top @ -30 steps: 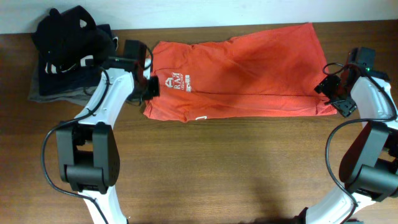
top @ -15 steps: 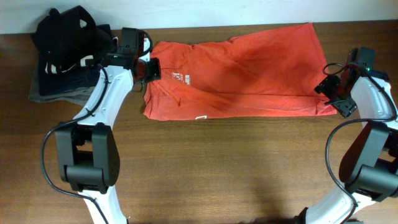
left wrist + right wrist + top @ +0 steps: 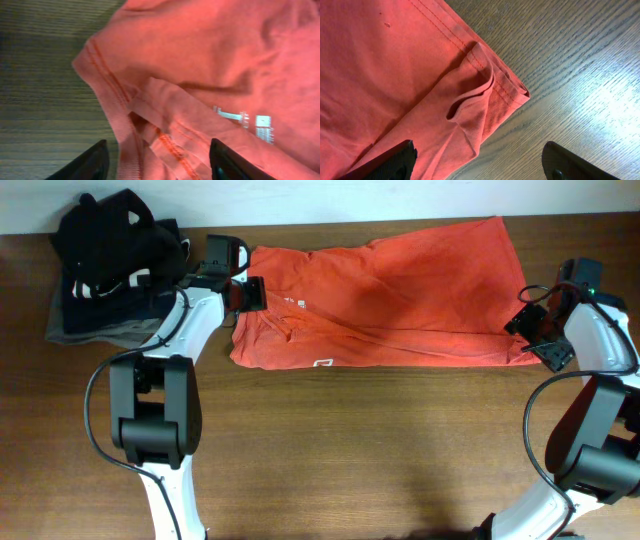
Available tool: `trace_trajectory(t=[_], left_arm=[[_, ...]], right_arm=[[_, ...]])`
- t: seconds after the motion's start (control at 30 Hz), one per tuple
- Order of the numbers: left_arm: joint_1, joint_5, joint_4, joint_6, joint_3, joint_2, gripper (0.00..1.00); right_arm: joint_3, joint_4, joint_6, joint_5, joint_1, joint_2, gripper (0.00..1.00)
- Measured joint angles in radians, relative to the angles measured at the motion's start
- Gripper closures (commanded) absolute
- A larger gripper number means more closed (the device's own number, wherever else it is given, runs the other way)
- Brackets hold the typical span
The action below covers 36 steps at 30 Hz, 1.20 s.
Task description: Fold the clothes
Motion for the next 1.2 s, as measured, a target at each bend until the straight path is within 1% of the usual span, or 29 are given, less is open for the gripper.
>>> trace_trajectory(t=[0.1,0.23,0.33,0.47,0.57,0.63,0.73,0.93,1.1,1.2], left_arm=[[0.000,-0.035,0.001,0.000,0.001,0.001,0.33],[0.000,-0.057,-0.055,0.000,0.028,0.001,0.32],[0.000,-0.067,-0.104,0.000,0.079,0.001,0.25],[-0.001,-0.072,-0.128,0.003,0.147,-0.013,0.08],[-0.001,-0.073,-0.127,0.000,0.163,-0.036,0.04],[-0.002,-0.075,-0.133,0.000,0.167,-0.048,0.02],[-0.002,-0.075,-0.135,0.000,0.167,-0.050,0.01],[-0.003,-0.075,-0.158,0.000,0.167,-0.050,0.01],[-0.004,-0.075,-0.165,0.000,0.167,-0.050,0.01],[-0.004,-0.075,-0.169,0.000,0.167,-0.050,0.01]], right_arm=[[0.000,0.000,0.000,0.000,0.000,0.000,0.15],[0.004,-0.025,0.001,-0.016,0.000,0.000,0.15],[0.031,-0.086,0.001,-0.055,0.000,-0.003,0.14],[0.089,-0.180,0.000,-0.126,0.000,-0.029,0.12],[0.105,-0.209,0.001,-0.188,0.000,-0.054,0.11],[0.105,-0.216,0.010,-0.231,0.001,-0.065,0.11],[0.083,-0.214,0.043,-0.246,0.005,-0.066,0.12],[-0.004,-0.164,0.154,-0.239,0.008,-0.066,0.15],[-0.029,-0.101,0.189,-0.237,0.008,-0.066,0.16],[-0.032,-0.098,0.206,-0.236,0.008,-0.066,0.16]])
